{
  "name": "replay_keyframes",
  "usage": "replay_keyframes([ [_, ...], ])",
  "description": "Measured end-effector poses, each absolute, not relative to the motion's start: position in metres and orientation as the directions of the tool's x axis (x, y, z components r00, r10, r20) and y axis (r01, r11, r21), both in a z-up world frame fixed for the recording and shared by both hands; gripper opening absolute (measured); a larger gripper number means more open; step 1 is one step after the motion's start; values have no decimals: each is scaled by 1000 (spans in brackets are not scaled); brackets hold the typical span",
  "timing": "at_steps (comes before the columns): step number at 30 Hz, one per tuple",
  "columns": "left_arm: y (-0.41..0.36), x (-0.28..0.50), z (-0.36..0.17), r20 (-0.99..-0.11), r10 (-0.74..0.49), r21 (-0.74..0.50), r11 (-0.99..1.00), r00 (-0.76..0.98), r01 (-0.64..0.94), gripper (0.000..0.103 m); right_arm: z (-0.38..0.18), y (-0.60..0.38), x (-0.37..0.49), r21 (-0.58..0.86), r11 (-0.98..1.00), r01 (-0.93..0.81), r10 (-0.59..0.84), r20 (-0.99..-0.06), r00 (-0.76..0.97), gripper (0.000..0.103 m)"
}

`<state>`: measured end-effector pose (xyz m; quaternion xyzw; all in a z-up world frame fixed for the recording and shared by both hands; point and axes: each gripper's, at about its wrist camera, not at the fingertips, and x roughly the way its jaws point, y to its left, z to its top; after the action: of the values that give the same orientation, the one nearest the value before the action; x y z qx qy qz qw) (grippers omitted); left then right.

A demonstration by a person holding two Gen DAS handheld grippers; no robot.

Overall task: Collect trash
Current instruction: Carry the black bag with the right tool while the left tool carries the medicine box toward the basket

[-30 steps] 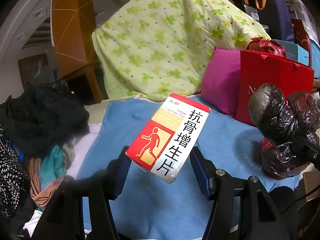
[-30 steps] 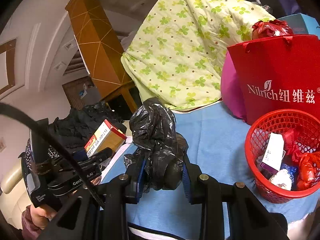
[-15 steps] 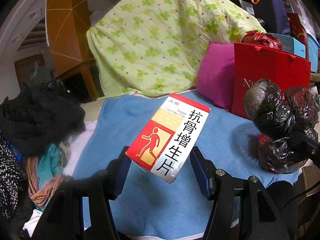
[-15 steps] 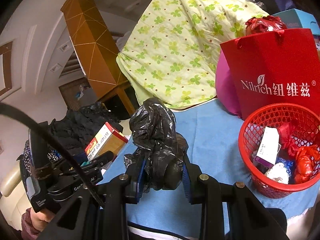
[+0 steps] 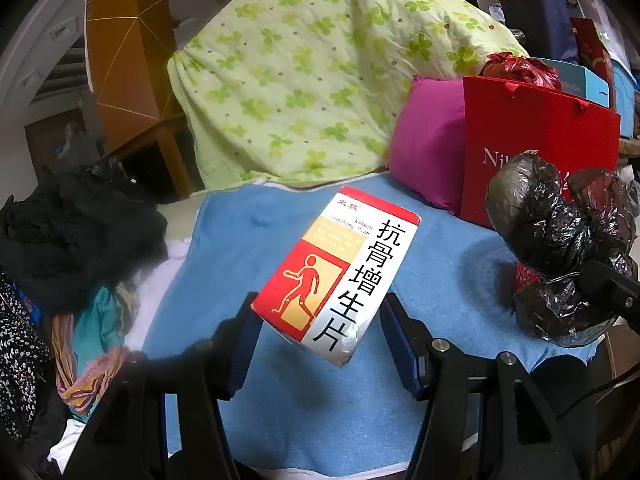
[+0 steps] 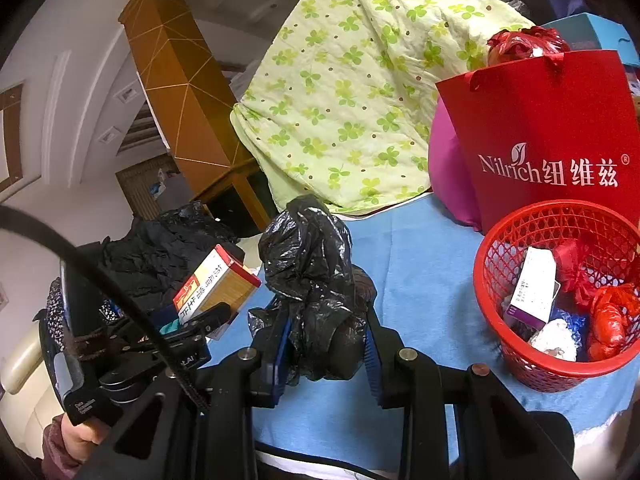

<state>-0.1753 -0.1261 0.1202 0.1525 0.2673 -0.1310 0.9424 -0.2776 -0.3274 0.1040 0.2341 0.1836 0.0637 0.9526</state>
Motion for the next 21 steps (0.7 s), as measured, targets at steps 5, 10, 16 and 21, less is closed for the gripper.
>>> replay_keyframes([
  [5,-129,-176,120,-545,-165,220,918,822,331,61,104,-328,-278,473,881,-28,202,-322,925,34],
  [10,-132,-175,120,-547,-167,224,915,820,335,61,103,-330,-281,477,879,-20,195,-322,927,34],
  [16,-137,-177,120,-547,-173,230,910,819,345,61,102,-331,-283,479,878,-16,191,-319,928,34],
  [21,-138,-179,118,-552,-177,232,906,815,354,62,101,-331,-286,483,876,-11,187,-318,929,34],
])
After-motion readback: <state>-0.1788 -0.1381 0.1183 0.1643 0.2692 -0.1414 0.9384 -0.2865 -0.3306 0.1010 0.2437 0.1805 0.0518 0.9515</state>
